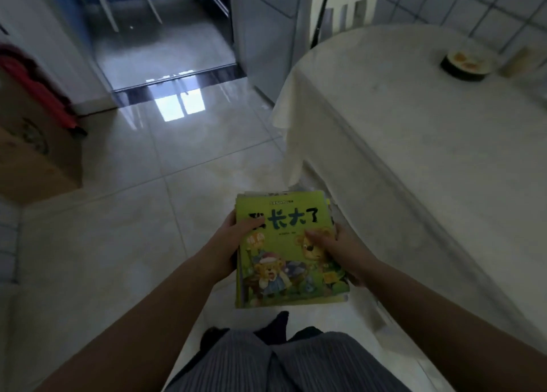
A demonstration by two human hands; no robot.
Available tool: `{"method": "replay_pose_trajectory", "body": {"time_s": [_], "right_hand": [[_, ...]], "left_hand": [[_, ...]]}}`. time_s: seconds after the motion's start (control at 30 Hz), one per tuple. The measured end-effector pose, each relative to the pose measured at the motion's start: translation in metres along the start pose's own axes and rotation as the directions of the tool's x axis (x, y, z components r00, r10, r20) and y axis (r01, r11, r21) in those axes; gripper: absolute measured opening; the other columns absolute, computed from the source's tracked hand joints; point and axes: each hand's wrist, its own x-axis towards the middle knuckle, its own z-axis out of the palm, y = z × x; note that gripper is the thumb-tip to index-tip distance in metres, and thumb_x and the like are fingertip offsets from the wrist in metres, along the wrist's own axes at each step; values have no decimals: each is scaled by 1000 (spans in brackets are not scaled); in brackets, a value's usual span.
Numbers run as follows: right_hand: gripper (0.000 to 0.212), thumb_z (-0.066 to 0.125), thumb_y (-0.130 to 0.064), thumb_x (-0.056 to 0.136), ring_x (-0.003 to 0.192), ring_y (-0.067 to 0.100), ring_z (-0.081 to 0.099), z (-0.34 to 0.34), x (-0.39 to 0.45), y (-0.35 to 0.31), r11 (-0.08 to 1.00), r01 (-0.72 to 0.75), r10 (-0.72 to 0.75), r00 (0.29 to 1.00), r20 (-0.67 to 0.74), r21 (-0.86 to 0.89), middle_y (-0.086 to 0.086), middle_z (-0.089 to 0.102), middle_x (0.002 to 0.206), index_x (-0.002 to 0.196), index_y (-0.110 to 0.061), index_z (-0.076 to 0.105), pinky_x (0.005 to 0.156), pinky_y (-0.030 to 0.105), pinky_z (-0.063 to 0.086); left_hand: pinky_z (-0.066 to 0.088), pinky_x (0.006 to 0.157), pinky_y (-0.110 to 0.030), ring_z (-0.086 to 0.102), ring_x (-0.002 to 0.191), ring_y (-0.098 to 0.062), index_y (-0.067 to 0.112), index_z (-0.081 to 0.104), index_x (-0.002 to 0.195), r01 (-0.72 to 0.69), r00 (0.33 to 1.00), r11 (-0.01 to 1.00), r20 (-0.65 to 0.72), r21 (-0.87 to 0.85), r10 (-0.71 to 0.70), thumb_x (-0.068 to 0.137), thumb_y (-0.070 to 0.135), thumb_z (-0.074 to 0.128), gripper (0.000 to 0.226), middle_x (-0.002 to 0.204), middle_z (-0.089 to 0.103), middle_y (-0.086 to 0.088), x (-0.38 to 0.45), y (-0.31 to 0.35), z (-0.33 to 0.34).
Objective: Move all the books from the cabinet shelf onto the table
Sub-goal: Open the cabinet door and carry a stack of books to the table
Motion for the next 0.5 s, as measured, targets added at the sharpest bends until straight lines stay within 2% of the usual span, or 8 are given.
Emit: {"method": "replay_pose_trajectory", "body": {"time_s": [0.1,0.17,0.23,0.27,0.3,0.37,0.4,0.5], "right_hand": [[79,79,-56,60,94,31,71,-27,5,5,998,-9,14,997,-71,65,9,70,112,124,-21,50,81,55,56],[63,74,-49,69,90,28,72,-42,9,1,995,-14,25,994,-109,103,7,71,107,122,-22,50,77,49,58],[37,67,-36,82,77,20,73,-54,14,-2,993,-6,25,988,-150,122,1,73,95,114,-25,52,63,37,59],[31,66,-34,84,73,17,73,-62,19,-5,991,-3,27,985,-173,134,-1,72,92,111,-28,51,59,33,58],[36,68,-36,82,75,18,73,-68,24,-10,990,-2,30,981,-191,143,1,72,95,113,-28,50,59,34,59],[71,76,-51,68,86,26,72,-78,37,-23,988,-4,37,977,-210,156,7,70,108,126,-24,46,73,46,60],[82,78,-55,62,90,29,71,-84,46,-28,988,-2,37,973,-228,155,8,69,111,129,-23,43,78,50,58],[68,70,-45,76,93,29,69,-101,73,-53,989,17,26,959,-281,148,7,67,113,132,-24,38,81,51,57]], "left_hand": [[59,68,-42,72,89,-30,27,46,132,-28,998,997,62,69,23,87,19,64,48,104,72,-8,22,3,26],[59,71,-44,71,90,-30,33,45,132,-48,995,993,94,112,37,88,19,63,50,102,73,-4,36,7,42],[59,70,-44,72,90,-29,34,44,132,-73,992,989,114,127,59,89,17,62,50,105,72,-4,49,12,54],[59,68,-43,72,88,-27,34,44,132,-80,991,987,121,138,63,89,16,62,50,106,71,-4,58,15,62],[59,65,-41,73,85,-25,34,45,130,-89,989,985,130,149,70,90,14,61,48,105,71,-3,67,20,69],[59,60,-37,73,81,-21,34,46,128,-100,987,980,142,171,76,90,13,59,45,103,70,-2,88,31,82],[59,61,-38,73,83,-22,33,46,128,-100,986,978,153,182,72,90,13,60,45,105,70,-2,101,37,88],[58,72,-44,71,89,-25,34,48,125,-105,980,968,189,227,61,90,16,61,42,108,69,-3,143,62,106]]}}
